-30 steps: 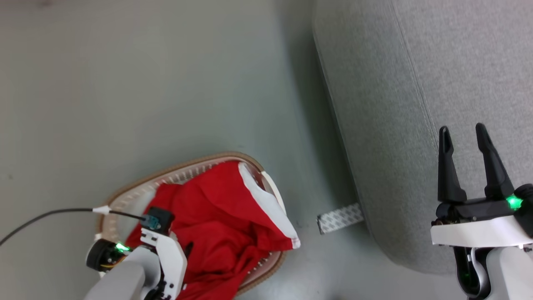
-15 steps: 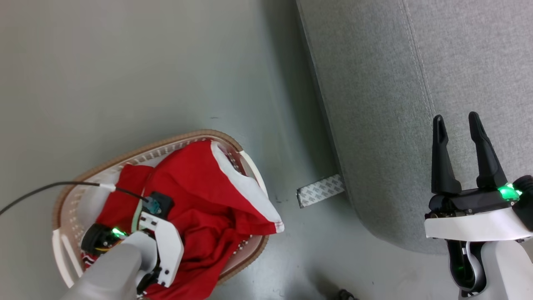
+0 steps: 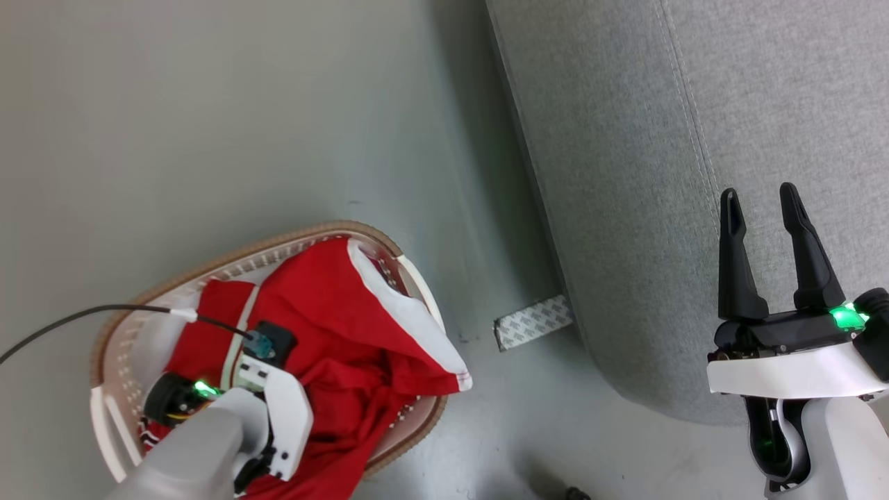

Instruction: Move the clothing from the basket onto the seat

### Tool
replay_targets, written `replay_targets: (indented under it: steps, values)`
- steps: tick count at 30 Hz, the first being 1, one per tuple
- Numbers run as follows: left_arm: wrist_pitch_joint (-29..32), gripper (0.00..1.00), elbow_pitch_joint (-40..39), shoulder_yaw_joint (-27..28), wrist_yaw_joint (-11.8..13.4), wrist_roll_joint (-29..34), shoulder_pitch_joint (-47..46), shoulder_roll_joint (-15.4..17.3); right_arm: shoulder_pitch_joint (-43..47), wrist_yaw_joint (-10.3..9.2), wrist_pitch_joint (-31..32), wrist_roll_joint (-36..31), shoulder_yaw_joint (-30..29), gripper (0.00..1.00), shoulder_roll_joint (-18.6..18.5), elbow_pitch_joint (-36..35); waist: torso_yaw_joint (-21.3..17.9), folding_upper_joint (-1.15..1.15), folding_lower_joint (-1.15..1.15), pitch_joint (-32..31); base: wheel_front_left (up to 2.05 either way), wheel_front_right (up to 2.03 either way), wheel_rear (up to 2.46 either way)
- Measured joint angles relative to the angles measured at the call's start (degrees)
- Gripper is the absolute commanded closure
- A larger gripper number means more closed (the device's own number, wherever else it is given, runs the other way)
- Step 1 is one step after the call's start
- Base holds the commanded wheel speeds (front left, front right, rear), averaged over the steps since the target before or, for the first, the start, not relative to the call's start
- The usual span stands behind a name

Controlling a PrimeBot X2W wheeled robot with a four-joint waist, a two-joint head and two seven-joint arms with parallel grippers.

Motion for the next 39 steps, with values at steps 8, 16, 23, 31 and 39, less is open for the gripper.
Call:
replay_targets:
  steps: [8,16,23,31,39]
  values:
    - [-5.93,1.0,-0.81,-2.64,0.0,-3.34,0.23,-3.01,0.05,0.0,-0.01,-3.46,-1.33,0.0,0.02,1.03,2.2,0.0,0.0,-4.98,0.0,0.0,0.0]
    - [-13.44,1.0,-2.18,-5.38,0.01,-7.01,2.4,-5.48,0.97,0.0,0.0,-7.67,-1.72,0.0,0.04,2.82,6.07,0.0,0.0,-13.2,0.0,0.0,0.0]
    - [-17.5,1.0,-3.7,-7.24,0.0,-9.71,4.07,-7.43,2.66,0.0,-0.01,-10.13,-2.01,0.0,0.05,4.87,9.85,0.0,0.0,-21.23,0.0,0.0,0.0]
    - [-19.01,1.0,-7.35,-6.08,0.01,-9.89,5.03,-8.47,5.65,0.0,-0.01,-10.8,-1.8,0.0,0.04,7.19,13.83,0.0,-0.01,-30.29,0.0,0.0,0.0]
    - [-19.15,1.0,-15.29,2.46,0.85,-4.23,6.94,-7.89,8.66,0.0,-0.01,-10.42,-1.65,0.0,0.02,8.56,17.99,0.0,-0.01,-37.53,0.0,0.0,0.0]
